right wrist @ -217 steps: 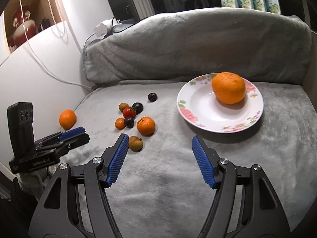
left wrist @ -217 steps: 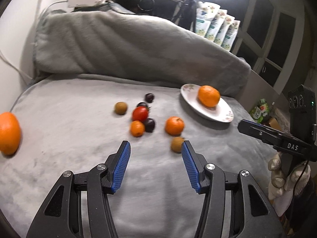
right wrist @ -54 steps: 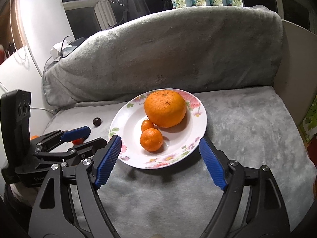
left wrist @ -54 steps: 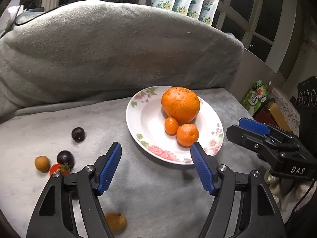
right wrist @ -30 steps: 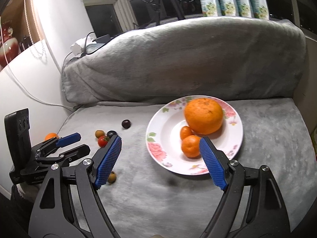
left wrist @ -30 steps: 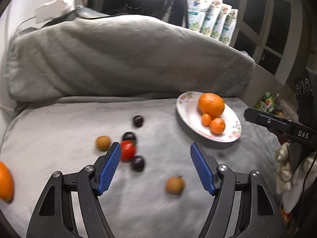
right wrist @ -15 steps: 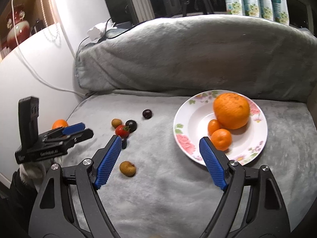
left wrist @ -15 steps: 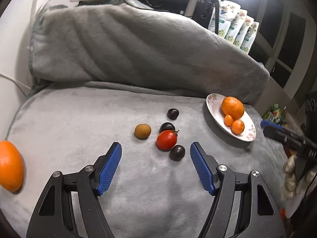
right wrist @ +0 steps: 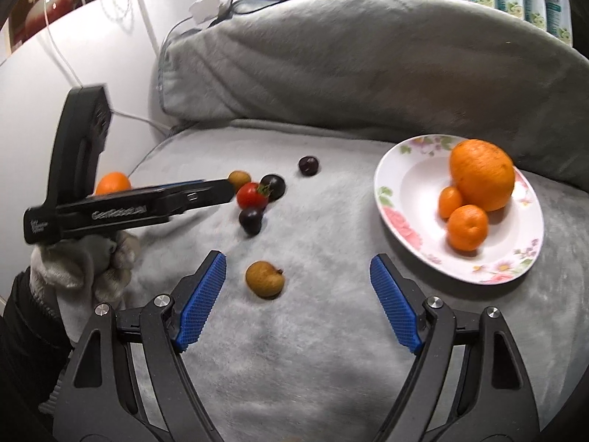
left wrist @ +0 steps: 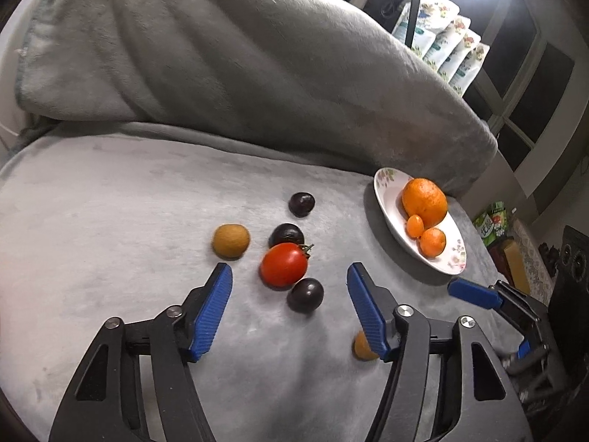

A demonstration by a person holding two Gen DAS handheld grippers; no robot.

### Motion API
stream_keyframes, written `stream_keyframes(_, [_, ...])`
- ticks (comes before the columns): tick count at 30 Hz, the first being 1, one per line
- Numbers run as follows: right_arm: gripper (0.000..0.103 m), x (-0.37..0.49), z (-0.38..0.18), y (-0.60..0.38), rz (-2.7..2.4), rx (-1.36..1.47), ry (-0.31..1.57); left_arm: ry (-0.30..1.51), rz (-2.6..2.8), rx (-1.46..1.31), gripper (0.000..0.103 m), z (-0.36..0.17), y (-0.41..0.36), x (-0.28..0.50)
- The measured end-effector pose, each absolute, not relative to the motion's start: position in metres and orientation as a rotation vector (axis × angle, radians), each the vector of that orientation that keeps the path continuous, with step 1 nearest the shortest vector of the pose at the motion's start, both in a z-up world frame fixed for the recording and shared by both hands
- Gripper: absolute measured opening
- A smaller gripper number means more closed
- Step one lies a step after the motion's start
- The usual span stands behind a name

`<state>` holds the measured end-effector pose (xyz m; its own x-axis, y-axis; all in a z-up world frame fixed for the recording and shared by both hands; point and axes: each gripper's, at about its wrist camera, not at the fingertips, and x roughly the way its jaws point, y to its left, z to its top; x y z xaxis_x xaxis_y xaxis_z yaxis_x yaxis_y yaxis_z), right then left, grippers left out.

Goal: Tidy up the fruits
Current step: 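Move the right gripper toward the kiwi while the left gripper approaches the red tomato, then close the right gripper on the kiwi while the left gripper grasps the red tomato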

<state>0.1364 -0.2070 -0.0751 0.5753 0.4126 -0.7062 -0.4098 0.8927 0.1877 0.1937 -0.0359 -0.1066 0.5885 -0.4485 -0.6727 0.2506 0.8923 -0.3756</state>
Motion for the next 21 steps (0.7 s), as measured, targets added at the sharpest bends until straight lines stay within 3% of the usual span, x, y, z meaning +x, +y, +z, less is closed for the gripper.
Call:
stream_keyframes(6, [0.065, 0.136, -0.084, -0.198, 0.513, -0.021, 0.851, 0.881, -0.413, -0.239, 0.049, -0.114, -0.045, 0.206])
stream_keyframes(11, [0.063, 0.139, -0.091, -0.192, 0.531, -0.028, 0.872, 0.894, -0.402, -0.233, 0.048, -0.119, -0.046, 0.213])
stream_keyframes(14, [0.052, 0.140, -0.094, -0.187, 0.543, -0.036, 0.883, 0.903, -0.396, -0.236, 0.046, -0.122, -0.046, 0.215])
stream_keyframes(21, [0.050, 0.144, -0.100, -0.180, 0.558, -0.044, 0.906, 0.916, -0.391, -0.237, 0.039, -0.127, -0.045, 0.219])
